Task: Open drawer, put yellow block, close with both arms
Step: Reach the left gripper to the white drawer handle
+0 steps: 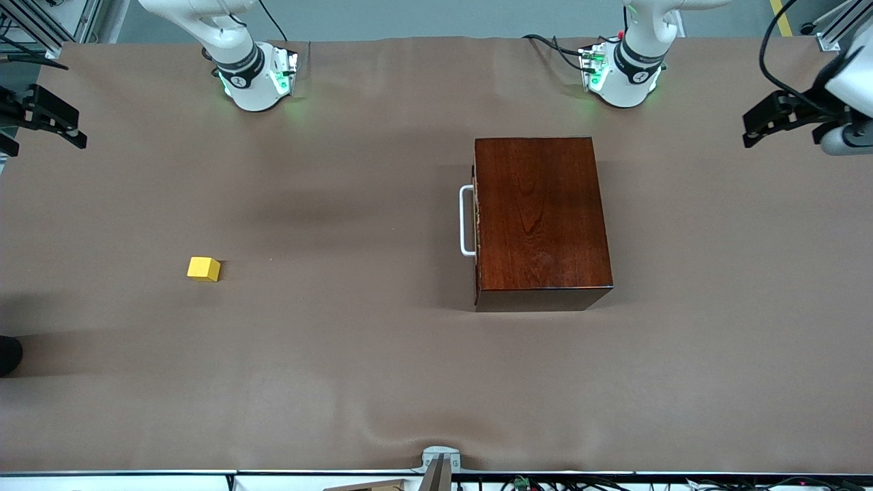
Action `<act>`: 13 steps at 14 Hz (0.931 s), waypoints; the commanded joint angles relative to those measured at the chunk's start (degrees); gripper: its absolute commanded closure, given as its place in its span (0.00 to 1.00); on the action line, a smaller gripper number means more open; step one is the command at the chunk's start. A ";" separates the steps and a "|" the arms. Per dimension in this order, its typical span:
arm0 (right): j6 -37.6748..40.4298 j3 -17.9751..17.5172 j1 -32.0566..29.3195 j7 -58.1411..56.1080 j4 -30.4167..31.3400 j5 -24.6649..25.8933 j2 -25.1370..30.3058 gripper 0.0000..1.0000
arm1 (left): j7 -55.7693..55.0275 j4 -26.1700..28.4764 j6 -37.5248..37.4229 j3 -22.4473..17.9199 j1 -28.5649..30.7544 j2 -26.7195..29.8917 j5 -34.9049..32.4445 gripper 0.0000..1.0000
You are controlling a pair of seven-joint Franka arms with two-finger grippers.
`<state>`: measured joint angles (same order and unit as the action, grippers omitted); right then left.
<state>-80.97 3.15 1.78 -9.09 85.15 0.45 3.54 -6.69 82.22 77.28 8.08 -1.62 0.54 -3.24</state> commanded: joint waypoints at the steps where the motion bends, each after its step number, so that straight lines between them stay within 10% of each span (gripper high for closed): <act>1: 0.81 0.02 -0.02 -0.49 -1.30 -0.36 -0.56 0.00 | -1.04 -0.75 -0.73 5.26 -1.01 -1.42 0.17 0.00; 13: 0.81 0.02 -0.02 -0.40 -1.30 -0.36 -0.56 0.00 | -34.59 -13.93 7.25 8.71 -31.32 -25.13 -5.72 0.00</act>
<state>-80.96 3.13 1.78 -9.09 85.11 0.45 3.48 -37.29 72.44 83.27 17.34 -30.52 -19.89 -7.63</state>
